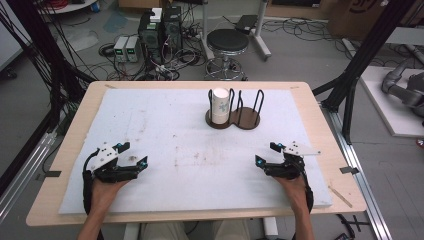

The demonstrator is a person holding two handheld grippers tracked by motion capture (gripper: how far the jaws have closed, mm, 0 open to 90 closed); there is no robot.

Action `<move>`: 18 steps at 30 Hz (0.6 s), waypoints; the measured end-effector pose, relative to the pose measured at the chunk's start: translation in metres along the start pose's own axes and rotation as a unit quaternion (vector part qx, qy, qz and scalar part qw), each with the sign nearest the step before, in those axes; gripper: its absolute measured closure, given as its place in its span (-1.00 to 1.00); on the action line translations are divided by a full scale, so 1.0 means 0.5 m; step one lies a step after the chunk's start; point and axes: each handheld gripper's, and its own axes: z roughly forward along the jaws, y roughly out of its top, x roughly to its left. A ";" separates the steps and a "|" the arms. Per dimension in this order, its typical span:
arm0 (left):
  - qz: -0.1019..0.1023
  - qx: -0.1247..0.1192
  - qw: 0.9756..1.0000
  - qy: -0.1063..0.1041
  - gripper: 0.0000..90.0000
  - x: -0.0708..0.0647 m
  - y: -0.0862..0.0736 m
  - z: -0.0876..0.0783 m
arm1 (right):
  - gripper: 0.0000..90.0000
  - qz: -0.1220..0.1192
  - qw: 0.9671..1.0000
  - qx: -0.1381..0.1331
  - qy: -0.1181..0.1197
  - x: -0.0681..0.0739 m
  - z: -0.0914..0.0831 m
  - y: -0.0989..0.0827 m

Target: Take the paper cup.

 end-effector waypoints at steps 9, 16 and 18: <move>-0.001 0.003 1.000 0.000 -0.68 0.001 0.001 0.001 | -0.65 0.007 1.000 0.004 0.014 -0.006 0.001 0.001; 0.014 0.013 1.000 0.007 -0.68 -0.007 0.002 0.006 | -0.65 0.015 1.000 0.003 0.017 -0.011 0.001 0.002; 0.019 0.016 1.000 0.008 -0.68 -0.009 0.003 0.007 | -0.65 0.020 1.000 0.005 0.020 -0.011 0.000 0.002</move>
